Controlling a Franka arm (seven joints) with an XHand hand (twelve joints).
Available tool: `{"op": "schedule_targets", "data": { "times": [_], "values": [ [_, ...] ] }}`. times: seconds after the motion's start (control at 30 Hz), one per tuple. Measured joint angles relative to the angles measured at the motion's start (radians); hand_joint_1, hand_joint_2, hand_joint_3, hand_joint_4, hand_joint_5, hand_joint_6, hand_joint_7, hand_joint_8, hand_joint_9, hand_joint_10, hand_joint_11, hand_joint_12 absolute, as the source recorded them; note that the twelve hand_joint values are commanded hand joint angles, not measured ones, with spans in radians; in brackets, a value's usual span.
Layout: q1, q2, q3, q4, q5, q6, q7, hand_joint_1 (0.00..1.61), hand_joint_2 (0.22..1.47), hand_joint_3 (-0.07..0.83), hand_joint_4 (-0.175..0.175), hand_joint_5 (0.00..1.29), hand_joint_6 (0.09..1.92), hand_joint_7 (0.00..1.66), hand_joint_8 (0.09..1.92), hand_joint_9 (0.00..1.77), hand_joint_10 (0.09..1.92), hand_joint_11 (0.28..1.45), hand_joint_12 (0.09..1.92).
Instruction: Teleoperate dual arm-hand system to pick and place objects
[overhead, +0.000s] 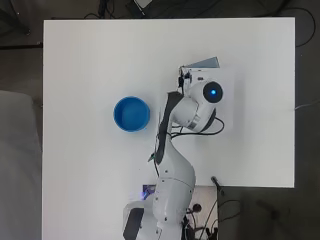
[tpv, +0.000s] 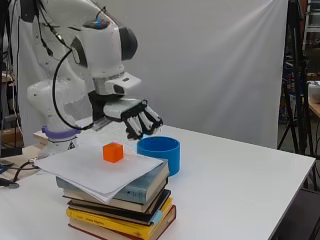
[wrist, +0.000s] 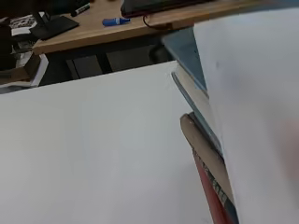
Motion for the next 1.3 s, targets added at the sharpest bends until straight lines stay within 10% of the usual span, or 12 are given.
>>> {"op": "schedule_targets", "data": {
  "times": [0.07, 0.17, 0.5, 0.73, 0.77, 0.83, 0.9, 1.1, 1.3],
  "values": [
    [-0.013, -0.074, 0.021, -0.020, -0.030, -0.003, 0.021, 0.54, 1.15, -0.005, 0.105, 0.48, 0.46, 0.65, 0.60, 0.81, 0.73, 0.61, 0.65],
    [-0.027, -0.158, 0.062, -0.072, -0.124, 0.023, 0.104, 0.37, 1.08, -0.012, 0.077, 0.27, 0.09, 0.33, 0.09, 0.46, 0.10, 0.48, 0.09],
    [-0.092, -0.334, -0.059, -0.332, -0.539, 0.316, 0.077, 0.40, 1.04, 0.001, 0.043, 0.36, 0.09, 0.40, 0.09, 0.52, 0.09, 0.53, 0.09],
    [-0.081, -0.272, -0.122, -0.341, -0.458, 0.287, 0.026, 0.49, 1.03, -0.003, 0.078, 0.42, 0.09, 0.43, 0.09, 0.53, 0.09, 0.52, 0.09],
    [-0.078, -0.256, -0.119, -0.335, -0.433, 0.263, 0.028, 0.75, 1.08, 0.001, 0.001, 0.53, 0.44, 0.64, 0.41, 0.78, 0.12, 0.64, 0.09],
    [-0.075, -0.223, -0.115, -0.305, -0.394, 0.214, 0.026, 0.90, 1.18, 0.004, 0.105, 0.70, 1.07, 0.90, 1.25, 1.10, 1.16, 0.79, 1.04],
    [-0.074, -0.189, -0.115, -0.256, -0.335, 0.137, -0.006, 0.92, 1.22, 0.003, 0.158, 0.74, 1.29, 0.98, 1.66, 1.20, 1.71, 0.82, 1.56],
    [-0.066, -0.157, -0.076, -0.159, -0.088, 0.000, -0.052, 0.91, 1.24, 0.000, 0.175, 0.74, 1.37, 1.03, 1.92, 1.29, 1.92, 0.89, 1.80],
    [-0.067, -0.285, 0.063, -0.123, -0.092, -0.087, -0.033, 0.89, 1.25, 0.002, 0.175, 0.71, 1.40, 1.07, 1.92, 1.36, 1.92, 0.99, 1.87]
  ]
}}
